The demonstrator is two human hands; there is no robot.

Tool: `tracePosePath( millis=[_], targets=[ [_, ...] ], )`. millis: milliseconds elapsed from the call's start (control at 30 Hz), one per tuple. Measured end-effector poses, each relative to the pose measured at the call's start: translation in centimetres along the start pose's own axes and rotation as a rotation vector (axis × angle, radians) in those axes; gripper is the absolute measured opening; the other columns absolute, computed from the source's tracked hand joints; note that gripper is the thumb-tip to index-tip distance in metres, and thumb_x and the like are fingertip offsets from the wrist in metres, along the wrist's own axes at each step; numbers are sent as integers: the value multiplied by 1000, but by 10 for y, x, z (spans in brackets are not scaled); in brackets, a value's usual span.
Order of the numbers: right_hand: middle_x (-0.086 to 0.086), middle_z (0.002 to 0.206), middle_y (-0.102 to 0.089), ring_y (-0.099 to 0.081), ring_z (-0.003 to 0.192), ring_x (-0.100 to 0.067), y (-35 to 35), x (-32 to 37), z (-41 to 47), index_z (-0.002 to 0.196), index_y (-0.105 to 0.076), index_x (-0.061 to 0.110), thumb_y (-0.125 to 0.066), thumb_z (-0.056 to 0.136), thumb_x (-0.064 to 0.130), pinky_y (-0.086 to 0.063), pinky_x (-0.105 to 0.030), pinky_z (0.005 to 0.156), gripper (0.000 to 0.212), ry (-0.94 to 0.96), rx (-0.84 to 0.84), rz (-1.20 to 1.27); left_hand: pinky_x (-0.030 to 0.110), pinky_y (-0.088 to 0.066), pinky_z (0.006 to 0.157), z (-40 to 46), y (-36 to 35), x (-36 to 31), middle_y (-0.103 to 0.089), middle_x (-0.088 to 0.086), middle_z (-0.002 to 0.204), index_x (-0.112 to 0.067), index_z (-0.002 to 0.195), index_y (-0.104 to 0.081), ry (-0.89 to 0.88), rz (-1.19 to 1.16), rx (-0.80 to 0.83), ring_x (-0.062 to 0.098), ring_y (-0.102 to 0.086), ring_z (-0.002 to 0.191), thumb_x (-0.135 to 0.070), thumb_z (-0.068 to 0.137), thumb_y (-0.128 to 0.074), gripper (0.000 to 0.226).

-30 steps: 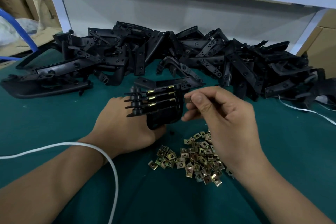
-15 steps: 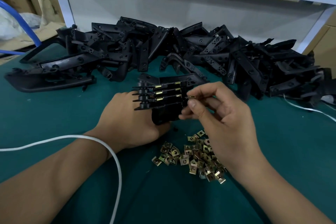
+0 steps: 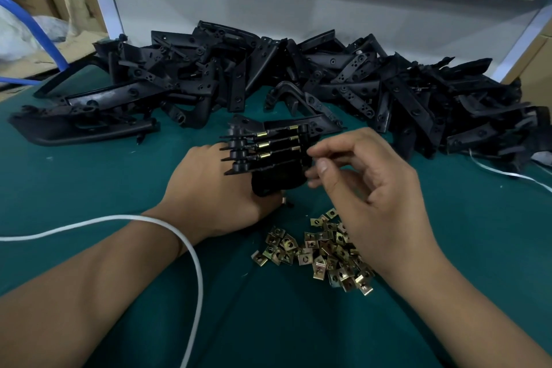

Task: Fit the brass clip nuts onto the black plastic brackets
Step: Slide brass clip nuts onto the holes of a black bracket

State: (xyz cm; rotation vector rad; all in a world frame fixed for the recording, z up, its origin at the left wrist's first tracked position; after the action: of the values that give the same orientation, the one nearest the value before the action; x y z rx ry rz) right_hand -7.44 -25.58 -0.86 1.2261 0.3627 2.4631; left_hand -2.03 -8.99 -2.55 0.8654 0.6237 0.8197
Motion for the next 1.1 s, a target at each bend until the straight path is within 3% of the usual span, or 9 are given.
tracePosePath(
  millis=[100,167,267,400,533,700,800,933,1100],
  targets=[
    [9,100,-68,-70,92,-21,7,-8,3,100,-72,25,-68,100,7,-59,-43,77,19,-48,34,-69,40,-58,68,0,6,6,-74,-9,98,-37,109,-73,86,-37,-49,26,-70,90,-57,83,-55,37],
    [11,96,-70,-69,92,-18,-3,-14,1,98,-76,29,-72,98,12,-57,-35,79,17,-92,179,-122,42,-59,72,-1,10,12,-75,-7,101,-36,110,-73,168,-90,-113,26,-70,95,-56,84,-58,36],
    [16,99,-66,-67,98,-9,-26,-20,-8,101,-80,29,-76,95,22,-53,-22,83,10,-99,370,-277,41,-56,81,-2,9,27,-75,-9,101,-33,109,-73,307,-122,-104,18,-68,100,-69,86,-44,51],
    [20,104,-58,-58,104,-3,-34,-32,-8,111,-76,33,-72,97,39,-53,-29,88,17,-117,352,-460,41,-56,77,-9,5,45,-75,-4,86,-22,104,-76,507,-261,-112,18,-68,87,-76,82,-40,69],
    [21,103,-53,-49,108,-3,-41,-33,-5,117,-76,36,-68,96,50,-47,-23,91,27,-102,356,-532,43,-57,74,-8,1,44,-74,-1,80,-21,97,-77,516,-252,-49,20,-70,80,-78,81,-36,73],
    [18,96,-57,-51,102,-6,-46,-25,-1,99,-77,31,-75,93,41,-46,-30,93,11,-65,355,-511,42,-56,78,-6,0,43,-76,-3,86,-23,99,-77,471,-177,-44,19,-71,86,-80,78,-30,77],
    [19,95,-58,-52,101,-5,-48,-19,-2,93,-71,31,-77,92,33,-45,-24,90,6,-29,369,-484,42,-57,80,-7,-3,42,-76,-4,90,-24,106,-76,459,-221,-39,17,-71,89,-82,75,-29,81],
    [17,94,-65,-61,97,-8,-38,-21,-5,97,-66,34,-75,96,26,-47,-17,80,12,-118,304,-279,40,-56,83,-7,-3,42,-77,-7,96,-27,110,-74,439,-171,-24,14,-70,94,-82,77,-28,79],
    [-3,100,-73,-71,89,-14,5,-15,8,121,-70,24,-66,100,1,-57,-22,80,32,-189,-100,304,26,-57,80,-5,7,18,-78,-6,100,-29,106,-79,168,-104,-78,21,-72,91,-62,85,-55,45]
  ],
)
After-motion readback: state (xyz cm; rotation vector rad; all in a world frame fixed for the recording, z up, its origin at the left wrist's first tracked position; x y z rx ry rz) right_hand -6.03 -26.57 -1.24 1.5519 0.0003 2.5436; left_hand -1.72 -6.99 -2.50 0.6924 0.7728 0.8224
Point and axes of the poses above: each hand's wrist, its own z-axis towards the middle knuckle, its own y-axis out of the back of the hand, x = y × z, the point moved 9 cm from there along z, towards the middle knuckle
